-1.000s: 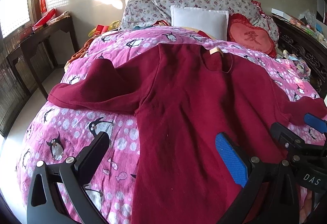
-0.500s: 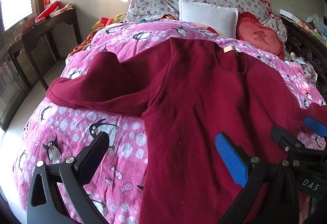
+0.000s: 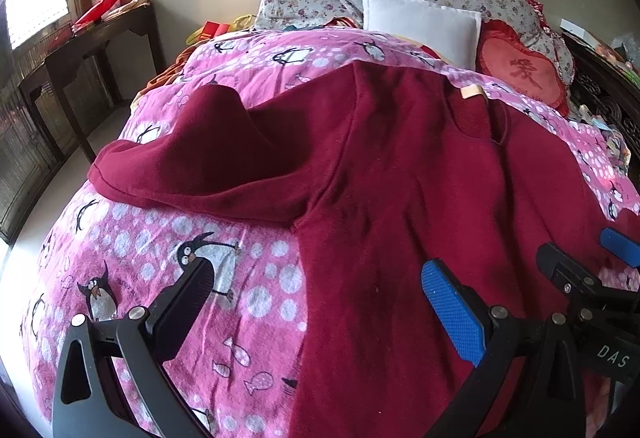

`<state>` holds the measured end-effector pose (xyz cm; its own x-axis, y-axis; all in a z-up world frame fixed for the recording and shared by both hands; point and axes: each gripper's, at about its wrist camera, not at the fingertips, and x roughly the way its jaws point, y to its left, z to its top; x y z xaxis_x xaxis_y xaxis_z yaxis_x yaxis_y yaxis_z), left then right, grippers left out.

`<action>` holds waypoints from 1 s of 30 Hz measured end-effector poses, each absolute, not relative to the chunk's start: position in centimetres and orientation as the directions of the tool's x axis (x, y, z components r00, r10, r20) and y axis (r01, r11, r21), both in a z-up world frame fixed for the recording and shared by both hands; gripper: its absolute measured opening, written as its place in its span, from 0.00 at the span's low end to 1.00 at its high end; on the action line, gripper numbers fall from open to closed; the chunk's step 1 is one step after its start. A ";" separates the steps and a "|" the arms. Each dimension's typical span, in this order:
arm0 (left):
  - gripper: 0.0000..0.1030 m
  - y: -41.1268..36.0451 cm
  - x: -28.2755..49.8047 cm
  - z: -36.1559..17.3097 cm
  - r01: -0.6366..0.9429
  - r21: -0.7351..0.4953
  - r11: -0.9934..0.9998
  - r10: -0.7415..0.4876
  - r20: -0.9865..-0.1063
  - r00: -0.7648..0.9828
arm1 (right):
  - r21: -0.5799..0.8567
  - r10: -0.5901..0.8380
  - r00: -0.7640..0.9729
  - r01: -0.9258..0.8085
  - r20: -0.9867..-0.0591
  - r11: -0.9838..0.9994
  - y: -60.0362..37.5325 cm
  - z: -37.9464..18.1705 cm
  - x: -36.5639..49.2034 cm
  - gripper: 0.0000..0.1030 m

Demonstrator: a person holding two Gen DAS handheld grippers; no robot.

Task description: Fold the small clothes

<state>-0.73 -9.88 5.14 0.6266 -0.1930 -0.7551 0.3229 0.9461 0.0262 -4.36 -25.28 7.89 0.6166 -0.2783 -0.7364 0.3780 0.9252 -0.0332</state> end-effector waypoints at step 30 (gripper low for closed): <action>1.00 -7.3 2.1 4.6 0.253 0.018 0.967 -0.147 -0.774 0.617 | -0.002 -0.213 0.595 0.335 -0.775 0.942 -24.2 7.0 -1.1 1.00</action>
<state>2.12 -7.32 4.58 0.6165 -0.1467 -0.7735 0.2532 0.9672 0.0184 -1.06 -24.18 7.02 0.5952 -0.2128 -0.7749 0.3347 0.9423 -0.0017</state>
